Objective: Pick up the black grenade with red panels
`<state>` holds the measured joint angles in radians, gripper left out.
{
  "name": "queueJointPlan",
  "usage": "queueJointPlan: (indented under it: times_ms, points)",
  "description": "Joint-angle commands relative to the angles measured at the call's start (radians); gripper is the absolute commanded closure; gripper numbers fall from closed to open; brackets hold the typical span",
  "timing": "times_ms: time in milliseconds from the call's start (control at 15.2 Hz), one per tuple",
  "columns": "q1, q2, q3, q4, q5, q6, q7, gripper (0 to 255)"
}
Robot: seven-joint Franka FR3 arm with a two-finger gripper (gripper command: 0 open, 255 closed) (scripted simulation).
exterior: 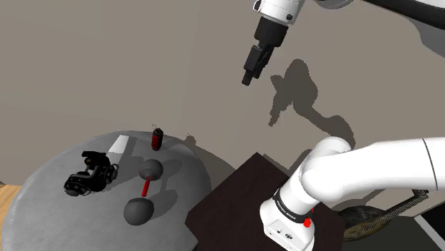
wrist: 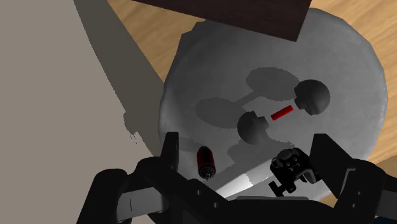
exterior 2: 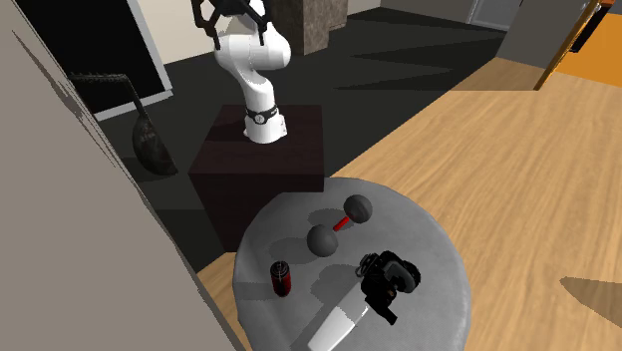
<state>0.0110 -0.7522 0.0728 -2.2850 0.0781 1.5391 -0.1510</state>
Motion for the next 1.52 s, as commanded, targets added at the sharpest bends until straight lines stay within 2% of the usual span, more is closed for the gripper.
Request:
queueJointPlan:
  times_ms: [0,396,726,1056,1452]
  points:
    - [0.000,0.000,0.000,0.000,0.000,0.000,0.000,0]
    - [0.000,0.091,0.036,-0.112,0.015,0.233,0.025,0]
    - [-0.002,0.210,0.068,-0.165,0.021,0.430,0.048,0]
    - [-0.009,0.365,0.099,-0.178,0.014,0.621,0.076,0]
    - [-0.023,0.584,0.133,-0.140,-0.027,0.830,0.129,0]
